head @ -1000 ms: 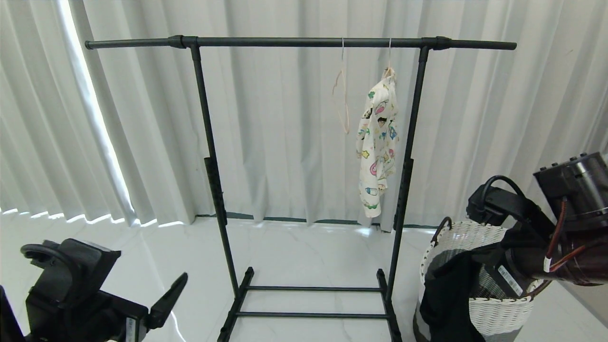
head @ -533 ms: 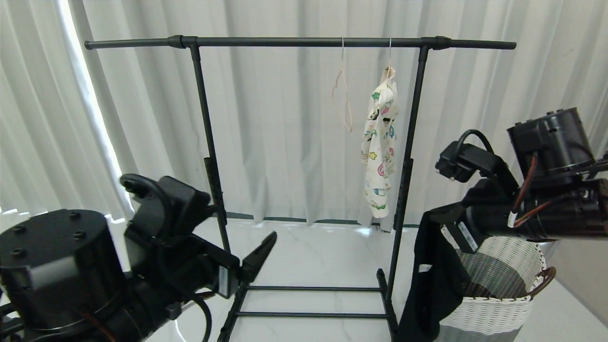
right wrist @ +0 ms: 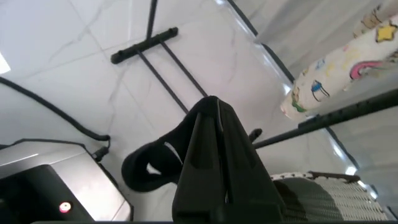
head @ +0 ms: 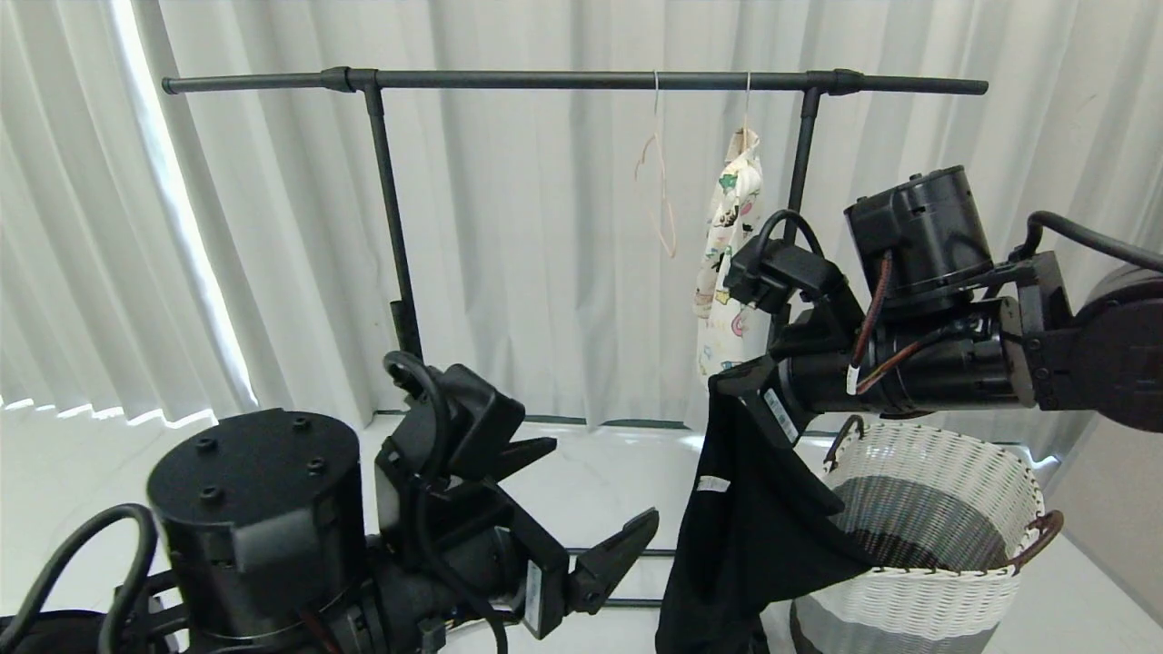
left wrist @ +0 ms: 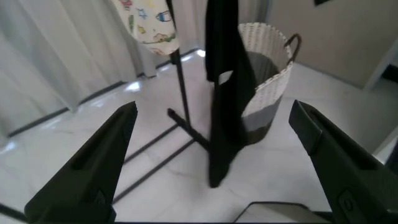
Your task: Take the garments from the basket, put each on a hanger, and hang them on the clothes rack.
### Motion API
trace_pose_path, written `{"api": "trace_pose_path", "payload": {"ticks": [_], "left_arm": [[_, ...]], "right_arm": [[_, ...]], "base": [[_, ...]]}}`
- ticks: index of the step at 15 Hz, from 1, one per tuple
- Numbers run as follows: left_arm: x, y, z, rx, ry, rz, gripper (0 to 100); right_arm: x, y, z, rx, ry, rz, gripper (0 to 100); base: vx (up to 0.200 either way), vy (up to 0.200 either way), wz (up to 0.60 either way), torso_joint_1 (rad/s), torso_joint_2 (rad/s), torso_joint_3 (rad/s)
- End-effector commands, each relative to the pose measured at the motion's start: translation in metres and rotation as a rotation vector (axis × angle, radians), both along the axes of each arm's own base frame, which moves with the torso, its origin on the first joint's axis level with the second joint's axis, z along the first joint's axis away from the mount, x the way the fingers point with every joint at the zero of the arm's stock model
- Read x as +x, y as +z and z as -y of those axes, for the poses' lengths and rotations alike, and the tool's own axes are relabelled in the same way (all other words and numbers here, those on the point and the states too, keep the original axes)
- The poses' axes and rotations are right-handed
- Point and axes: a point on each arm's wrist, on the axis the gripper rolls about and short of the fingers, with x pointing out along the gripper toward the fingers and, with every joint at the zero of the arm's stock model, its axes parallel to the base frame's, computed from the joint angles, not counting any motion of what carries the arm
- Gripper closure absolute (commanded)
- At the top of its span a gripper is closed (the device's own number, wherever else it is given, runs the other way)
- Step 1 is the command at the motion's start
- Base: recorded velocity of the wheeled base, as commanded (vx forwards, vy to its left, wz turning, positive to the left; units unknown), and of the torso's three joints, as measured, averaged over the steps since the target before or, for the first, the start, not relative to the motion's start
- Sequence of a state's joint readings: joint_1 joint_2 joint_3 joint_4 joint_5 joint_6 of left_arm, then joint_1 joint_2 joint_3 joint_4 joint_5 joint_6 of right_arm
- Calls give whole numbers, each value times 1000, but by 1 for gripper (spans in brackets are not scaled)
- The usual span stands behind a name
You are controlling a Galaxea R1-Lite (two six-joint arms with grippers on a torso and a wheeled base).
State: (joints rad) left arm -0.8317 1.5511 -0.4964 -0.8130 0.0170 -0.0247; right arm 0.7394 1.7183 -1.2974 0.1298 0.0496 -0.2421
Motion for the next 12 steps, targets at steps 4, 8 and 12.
{"api": "trace_pose_path", "payload": {"ticks": [4,8,12], "left_arm": [[38,-55,32,107,43,-166,0],[66,-77,25,141,120,-221,0],[49,-88,37,162,6,-268,0]], "right_arm": [[-22,13,-10,28,72,28,100],[-35,20,-13,45,110,44,100],[-42,22,-16,50,133,47,100]], "base": [[0,0,0,0,0,0],[0,0,0,0,0,0],[0,0,0,0,0,0]]}}
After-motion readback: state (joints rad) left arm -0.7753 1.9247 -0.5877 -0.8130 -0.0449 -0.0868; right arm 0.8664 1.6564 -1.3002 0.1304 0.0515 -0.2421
